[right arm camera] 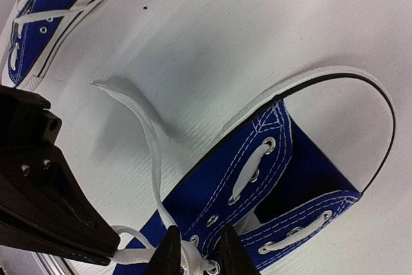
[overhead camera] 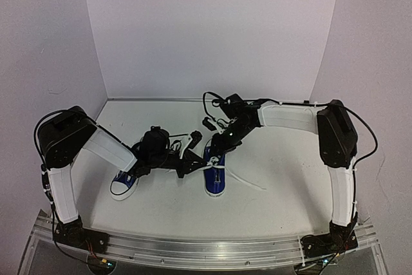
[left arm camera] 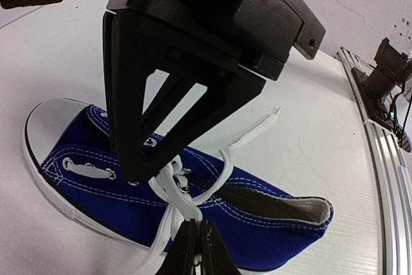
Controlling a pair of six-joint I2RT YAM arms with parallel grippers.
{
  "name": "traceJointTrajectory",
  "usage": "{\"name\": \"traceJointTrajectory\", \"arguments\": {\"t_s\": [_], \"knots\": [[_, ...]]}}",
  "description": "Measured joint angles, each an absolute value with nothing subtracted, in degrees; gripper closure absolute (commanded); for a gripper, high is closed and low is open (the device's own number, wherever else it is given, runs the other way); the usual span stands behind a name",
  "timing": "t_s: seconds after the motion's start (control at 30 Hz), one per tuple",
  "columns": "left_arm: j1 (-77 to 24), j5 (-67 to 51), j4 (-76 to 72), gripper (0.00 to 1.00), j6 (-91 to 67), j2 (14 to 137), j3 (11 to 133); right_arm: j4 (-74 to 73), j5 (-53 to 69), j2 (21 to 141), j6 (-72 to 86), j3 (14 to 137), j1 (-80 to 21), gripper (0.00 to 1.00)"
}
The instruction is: Tie the shoes
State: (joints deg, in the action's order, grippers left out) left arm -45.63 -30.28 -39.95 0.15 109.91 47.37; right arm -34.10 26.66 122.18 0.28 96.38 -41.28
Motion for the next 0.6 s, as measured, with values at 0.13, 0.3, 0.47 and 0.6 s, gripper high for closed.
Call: {"name": "traceJointTrajectory", "arguments": {"t_s": [0.13,0.3,0.47,0.6], "knots": [[-45.63,-30.46,-38.8,0.93,1.09,109.91,47.4,-35.01,26.11,122.28,-0.86,96.38,-41.95,0.75],[-45.63,-30.46,-38.34,0.92,1.7,109.91,47.4,-35.55,25.33,122.28,-1.93,96.45,-42.22,0.81],[-45.63,-30.42,-37.15,0.92,1.87,109.91,47.41,-36.29,23.41,122.28,-2.74,96.74,-42.5,1.0],[-45.63,-30.31,-35.93,0.92,2.54,109.91,47.57,-36.71,22.14,122.28,-3.01,96.77,-42.63,1.0]]}}
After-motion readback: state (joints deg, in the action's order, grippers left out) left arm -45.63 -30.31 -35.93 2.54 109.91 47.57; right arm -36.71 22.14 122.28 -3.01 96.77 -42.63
